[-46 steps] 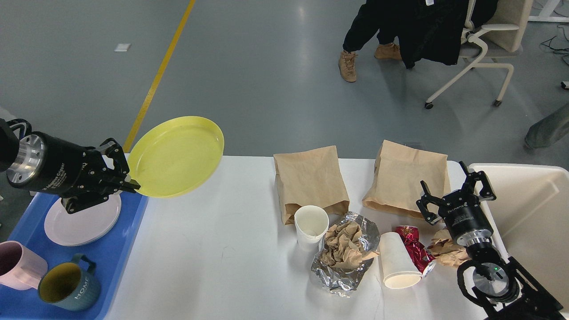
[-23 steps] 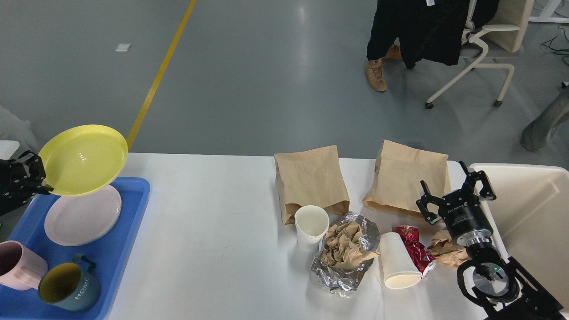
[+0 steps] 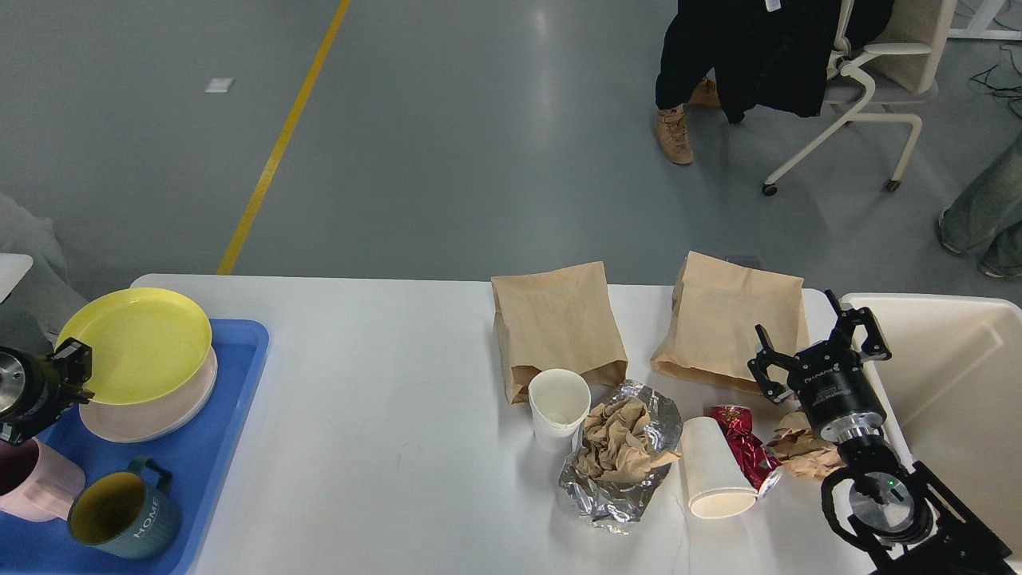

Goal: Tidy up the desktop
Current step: 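Lift the yellow plate and lay it onto the pink plate, then release the yellow plate and raise the left gripper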

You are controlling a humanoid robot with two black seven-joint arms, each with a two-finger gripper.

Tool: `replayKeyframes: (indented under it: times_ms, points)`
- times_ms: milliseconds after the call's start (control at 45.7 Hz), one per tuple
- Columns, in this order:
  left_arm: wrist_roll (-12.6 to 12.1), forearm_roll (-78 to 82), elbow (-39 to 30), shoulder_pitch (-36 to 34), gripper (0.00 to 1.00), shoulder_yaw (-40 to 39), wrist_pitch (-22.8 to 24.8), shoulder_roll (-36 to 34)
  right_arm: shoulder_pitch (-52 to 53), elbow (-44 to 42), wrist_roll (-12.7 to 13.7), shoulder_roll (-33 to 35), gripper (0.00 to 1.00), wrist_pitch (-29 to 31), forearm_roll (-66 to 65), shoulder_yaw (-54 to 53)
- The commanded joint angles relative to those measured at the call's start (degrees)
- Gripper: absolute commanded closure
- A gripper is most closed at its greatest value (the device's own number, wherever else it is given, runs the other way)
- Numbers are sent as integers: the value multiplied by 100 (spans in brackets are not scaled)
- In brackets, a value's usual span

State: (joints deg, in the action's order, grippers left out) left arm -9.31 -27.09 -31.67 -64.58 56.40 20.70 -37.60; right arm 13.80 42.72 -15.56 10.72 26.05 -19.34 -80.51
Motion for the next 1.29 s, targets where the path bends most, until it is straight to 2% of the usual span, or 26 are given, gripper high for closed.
replayKeyframes:
  times_ms: [0,591,744,919,1072,1269]
  points:
    - [-19,20,38,68,100,-24,-66,147,0,0,0,0,0,-3,1,0]
    - [-10,143,29,191,99,-42,-321,191,0,0,0,0,0,-3,1,0]
    - [8,143,3,191,82,-42,-338,253,0,0,0,0,0,-3,1,0]
    - [-1,143,3,191,51,-42,-400,262,0,0,0,0,0,-3,1,0]
    - [25,143,12,174,18,-33,-426,209,0,0,0,0,0,-3,1,0]
    - [-10,160,12,-63,6,-24,-330,95,0,0,0,0,0,6,1,0]
